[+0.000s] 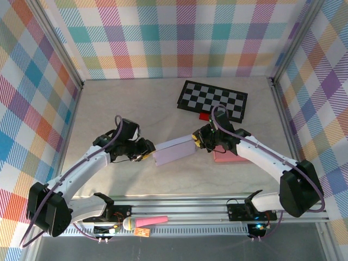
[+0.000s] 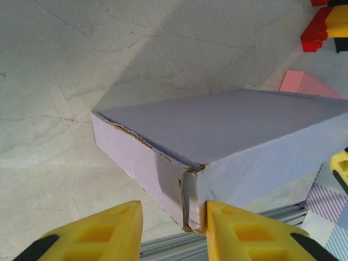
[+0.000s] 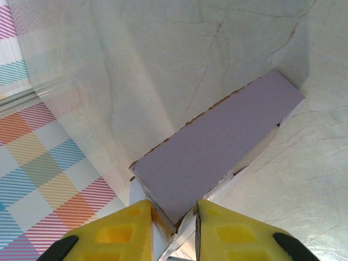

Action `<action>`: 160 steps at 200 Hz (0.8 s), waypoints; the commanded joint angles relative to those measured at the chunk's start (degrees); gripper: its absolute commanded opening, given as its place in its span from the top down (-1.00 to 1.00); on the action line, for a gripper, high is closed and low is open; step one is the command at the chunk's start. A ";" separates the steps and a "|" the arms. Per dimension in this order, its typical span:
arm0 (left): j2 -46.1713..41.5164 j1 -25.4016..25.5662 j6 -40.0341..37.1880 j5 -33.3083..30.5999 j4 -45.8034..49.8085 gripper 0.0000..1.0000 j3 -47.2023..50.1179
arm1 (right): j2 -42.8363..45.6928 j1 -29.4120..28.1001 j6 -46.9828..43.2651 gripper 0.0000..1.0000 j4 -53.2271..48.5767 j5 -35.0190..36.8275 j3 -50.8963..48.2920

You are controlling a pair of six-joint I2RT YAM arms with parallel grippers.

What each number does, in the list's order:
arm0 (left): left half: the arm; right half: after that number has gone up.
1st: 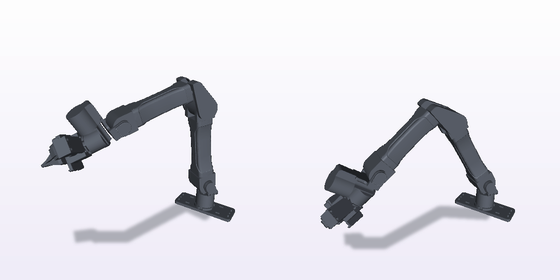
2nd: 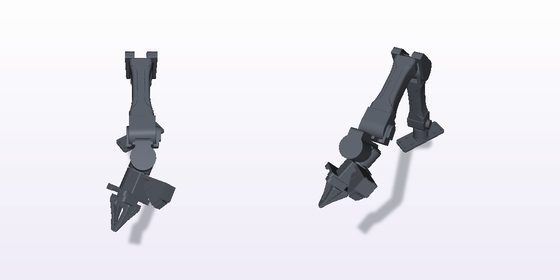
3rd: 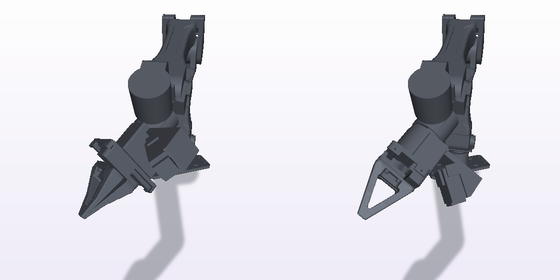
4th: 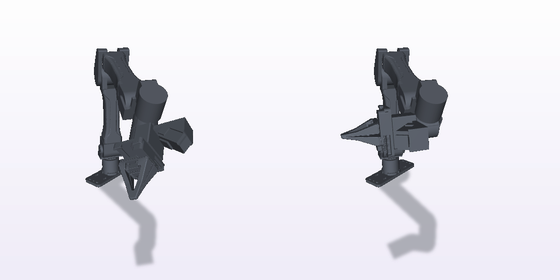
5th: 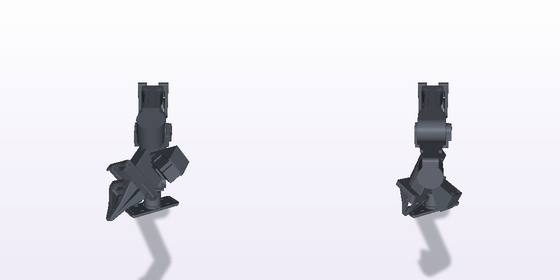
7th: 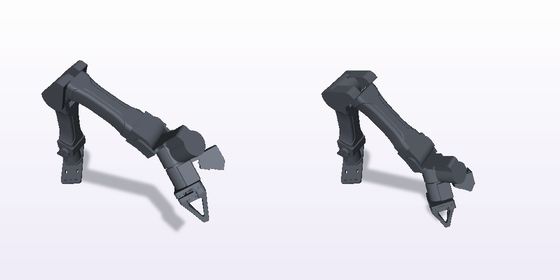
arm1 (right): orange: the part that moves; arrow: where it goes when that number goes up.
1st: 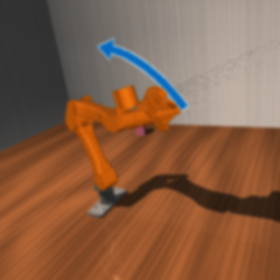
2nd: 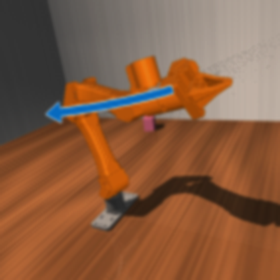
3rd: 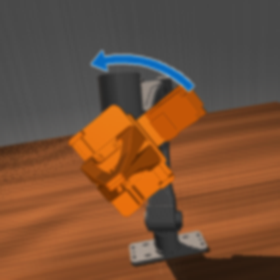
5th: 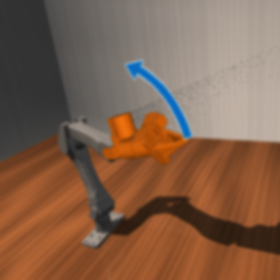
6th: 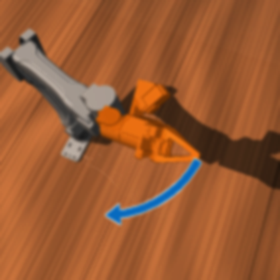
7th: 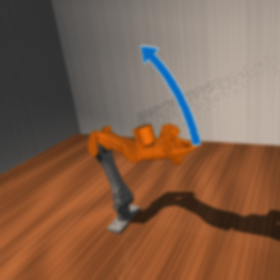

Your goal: Fold the paper box

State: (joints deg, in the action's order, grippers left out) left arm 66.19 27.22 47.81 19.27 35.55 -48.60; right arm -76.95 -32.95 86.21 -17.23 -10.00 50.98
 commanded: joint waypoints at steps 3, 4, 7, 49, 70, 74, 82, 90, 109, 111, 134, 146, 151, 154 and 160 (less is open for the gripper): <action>0.18 -0.44 -1.76 -3.31 4.86 0.40 4.46 | -3.25 -0.01 -1.69 0.51 -14.21 -0.77 -0.90; 0.17 -0.43 -1.80 -3.24 4.74 0.40 4.51 | -3.27 -0.01 -1.72 0.51 -14.39 -0.79 -0.85; 0.23 -0.42 -1.82 -3.07 4.45 0.42 4.70 | -3.44 -0.01 -1.87 0.50 -14.93 -0.87 -0.73; 0.63 -0.42 -2.34 -1.13 2.42 0.52 5.63 | -6.63 0.23 -3.02 0.60 -18.16 -4.85 -1.28; 0.49 -0.33 -3.34 -0.40 2.09 0.56 5.54 | -4.87 0.25 -2.59 0.59 -17.75 -4.55 -1.67; 0.38 -0.33 -3.53 -0.26 1.95 0.57 5.62 | -4.03 0.30 -2.67 0.57 -17.63 -4.28 -1.60; 0.07 -0.18 -3.89 0.05 1.56 0.59 5.54 | -2.31 0.31 -3.02 0.48 -16.47 -3.90 -1.74; -0.22 0.06 -4.38 -0.08 1.69 0.60 5.32 | -0.16 0.34 -3.76 0.32 -13.31 -3.89 -2.29; -0.37 0.80 -6.11 -0.52 2.86 0.61 4.39 | 4.01 0.34 -5.47 -0.21 -4.96 -5.38 -4.02; -0.37 0.94 -6.21 -0.54 3.03 0.62 4.35 | 4.35 0.39 -5.54 -0.26 -4.46 -5.56 -4.04; -0.18 2.18 -7.25 -1.14 4.49 0.66 2.98 | 5.55 0.30 -5.73 -0.53 -1.91 -7.77 -1.95; -0.29 3.12 -7.56 -2.22 5.00 0.66 2.37 | 5.01 0.30 -4.20 -0.58 -2.01 -8.47 -0.68; -0.31 3.53 -7.65 -2.57 5.18 0.67 2.06 | 4.61 0.20 -3.17 -0.60 -1.97 -8.83 -0.29; -0.28 3.80 -7.66 -2.83 5.27 0.67 1.94 | 4.35 0.25 -2.56 -0.61 -1.82 -9.00 -0.13; -0.22 4.26 -7.60 -3.20 5.41 0.66 1.76 | 3.95 0.18 -1.32 -0.63 -1.51 -9.07 -0.08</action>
State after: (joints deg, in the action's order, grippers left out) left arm 64.53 29.54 42.13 20.75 33.50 -47.03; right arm -72.55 -32.34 82.15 -20.40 -16.43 48.53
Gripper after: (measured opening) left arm 0.170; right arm 0.801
